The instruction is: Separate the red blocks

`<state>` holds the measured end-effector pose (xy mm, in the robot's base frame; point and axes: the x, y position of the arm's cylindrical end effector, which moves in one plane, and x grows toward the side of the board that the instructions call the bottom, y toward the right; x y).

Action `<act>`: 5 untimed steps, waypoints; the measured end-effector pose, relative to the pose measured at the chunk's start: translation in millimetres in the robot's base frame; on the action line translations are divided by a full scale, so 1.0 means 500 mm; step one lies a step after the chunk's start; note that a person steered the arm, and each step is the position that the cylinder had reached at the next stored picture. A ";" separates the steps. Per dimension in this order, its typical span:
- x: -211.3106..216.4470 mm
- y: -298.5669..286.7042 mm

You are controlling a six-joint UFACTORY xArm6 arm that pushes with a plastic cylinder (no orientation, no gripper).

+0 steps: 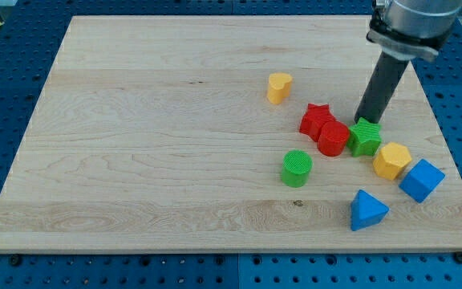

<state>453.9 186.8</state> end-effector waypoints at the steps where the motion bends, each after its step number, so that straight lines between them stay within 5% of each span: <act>1: 0.001 -0.006; 5: -0.016 -0.148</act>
